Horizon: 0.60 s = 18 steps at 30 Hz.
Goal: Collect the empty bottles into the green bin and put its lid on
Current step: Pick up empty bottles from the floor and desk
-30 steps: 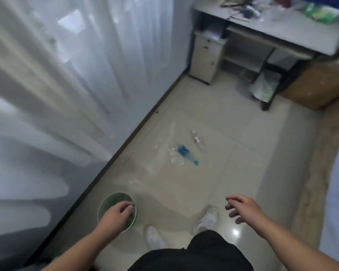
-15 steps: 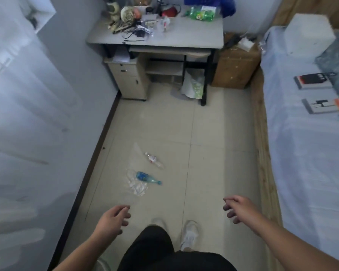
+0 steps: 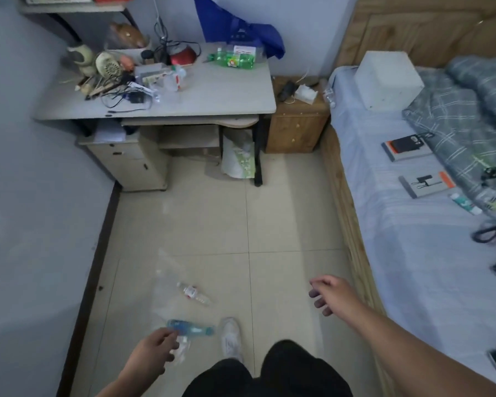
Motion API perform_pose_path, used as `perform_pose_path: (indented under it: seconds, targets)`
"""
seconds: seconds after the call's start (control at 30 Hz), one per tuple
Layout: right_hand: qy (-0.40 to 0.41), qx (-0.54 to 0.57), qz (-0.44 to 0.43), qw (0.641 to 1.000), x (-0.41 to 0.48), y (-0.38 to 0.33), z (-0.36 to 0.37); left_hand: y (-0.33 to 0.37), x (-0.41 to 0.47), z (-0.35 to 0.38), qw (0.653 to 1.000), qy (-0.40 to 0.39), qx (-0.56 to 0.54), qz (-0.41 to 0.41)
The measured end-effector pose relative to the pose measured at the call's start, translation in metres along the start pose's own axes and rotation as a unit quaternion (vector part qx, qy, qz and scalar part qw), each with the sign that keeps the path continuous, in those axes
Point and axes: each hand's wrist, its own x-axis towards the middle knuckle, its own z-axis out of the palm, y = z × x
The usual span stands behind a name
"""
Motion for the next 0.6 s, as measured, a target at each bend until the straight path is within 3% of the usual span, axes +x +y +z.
perform_pose_path:
  seconds: [0.33, 0.6]
  targets:
    - [-0.011, -0.052, 0.121, 0.991, 0.058, -0.020, -0.061, 0.229, 0.111, -0.001, 0.996, -0.013, 0.022, 0.087]
    - [-0.037, -0.103, 0.095, 0.989, 0.202, -0.127, -0.140, 0.348, 0.169, 0.027, 0.998, -0.001, 0.004, 0.070]
